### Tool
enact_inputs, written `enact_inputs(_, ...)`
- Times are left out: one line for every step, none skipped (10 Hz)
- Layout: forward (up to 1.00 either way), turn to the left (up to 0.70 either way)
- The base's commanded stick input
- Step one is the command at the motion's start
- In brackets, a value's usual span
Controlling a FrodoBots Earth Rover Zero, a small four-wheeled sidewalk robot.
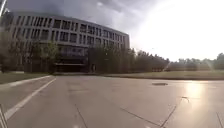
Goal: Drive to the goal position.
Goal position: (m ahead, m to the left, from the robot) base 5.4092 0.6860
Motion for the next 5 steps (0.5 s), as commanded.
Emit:
enact_inputs(0.7,0.0)
enact_inputs(0.7,0.0)
enact_inputs(0.7,0.0)
enact_inputs(0.7,0.0)
enact_inputs(0.7,0.0)
